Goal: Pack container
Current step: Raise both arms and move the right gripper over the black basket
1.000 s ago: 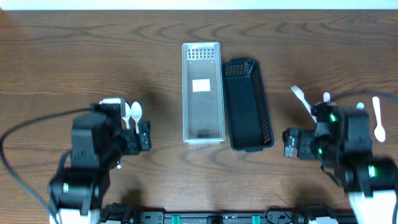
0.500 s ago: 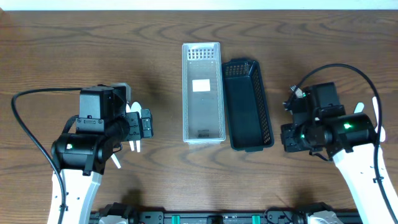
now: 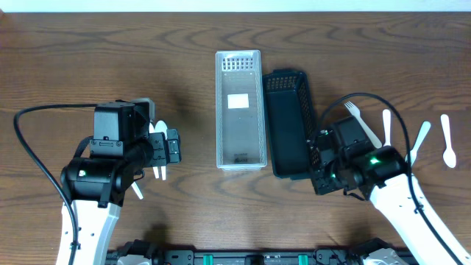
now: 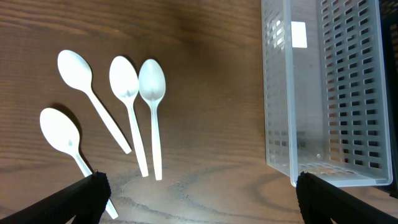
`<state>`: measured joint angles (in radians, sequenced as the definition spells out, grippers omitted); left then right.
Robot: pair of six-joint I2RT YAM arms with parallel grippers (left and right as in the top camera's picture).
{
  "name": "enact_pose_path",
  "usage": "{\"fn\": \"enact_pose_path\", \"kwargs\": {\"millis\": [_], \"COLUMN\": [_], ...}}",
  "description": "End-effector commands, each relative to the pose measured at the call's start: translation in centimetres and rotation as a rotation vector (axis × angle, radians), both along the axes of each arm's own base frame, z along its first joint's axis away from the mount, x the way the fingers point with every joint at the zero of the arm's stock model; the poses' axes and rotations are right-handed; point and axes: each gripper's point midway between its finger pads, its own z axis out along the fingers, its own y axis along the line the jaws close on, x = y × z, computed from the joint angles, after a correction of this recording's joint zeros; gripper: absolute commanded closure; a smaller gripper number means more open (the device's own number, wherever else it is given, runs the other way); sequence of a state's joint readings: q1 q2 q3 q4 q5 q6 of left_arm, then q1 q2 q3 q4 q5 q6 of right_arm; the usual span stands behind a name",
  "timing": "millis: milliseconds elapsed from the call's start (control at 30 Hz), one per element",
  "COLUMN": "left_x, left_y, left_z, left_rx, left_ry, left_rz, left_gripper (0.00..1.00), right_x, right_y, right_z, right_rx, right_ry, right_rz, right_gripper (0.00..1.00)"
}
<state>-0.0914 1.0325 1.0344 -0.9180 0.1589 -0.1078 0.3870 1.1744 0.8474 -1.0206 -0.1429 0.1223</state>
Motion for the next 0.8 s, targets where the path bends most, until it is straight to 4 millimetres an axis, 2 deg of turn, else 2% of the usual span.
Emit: {"fn": "enact_pose_path", "kwargs": {"millis": [0, 200, 500, 667, 767], "left_x": [0.2, 0.2, 0.2, 0.2, 0.2], "left_y": [-0.1, -0.1, -0.1, -0.1, -0.1], "left_z": [0.8, 0.8, 0.8, 0.8, 0.8], "left_rx": [-0.012, -0.012, -0.012, -0.012, -0.012], "left_ry": [-0.016, -0.016, -0.016, -0.016, -0.016], "left_rz": [-0.003, -0.003, -0.003, -0.003, -0.003], "left_gripper": [0.02, 0.02, 0.02, 0.02, 0.02], "right_x": [-0.3, 0.4, 0.0, 0.3, 1.5], "right_y": [0.9, 1.8, 2.0, 2.3, 2.9], "right_z": [-0.9, -2.2, -5.1, -4.7, -3.2], "right_rx": [0.011, 0.006, -0.043, -0.029, 0.003], "right_ry": [0.014, 0.027, 0.133, 0.115, 0.046], "right_rz": [0.014, 0.037, 0.051, 0.04, 0.041], "right_gripper": [0.99, 0.99, 0.99, 0.99, 0.99]}}
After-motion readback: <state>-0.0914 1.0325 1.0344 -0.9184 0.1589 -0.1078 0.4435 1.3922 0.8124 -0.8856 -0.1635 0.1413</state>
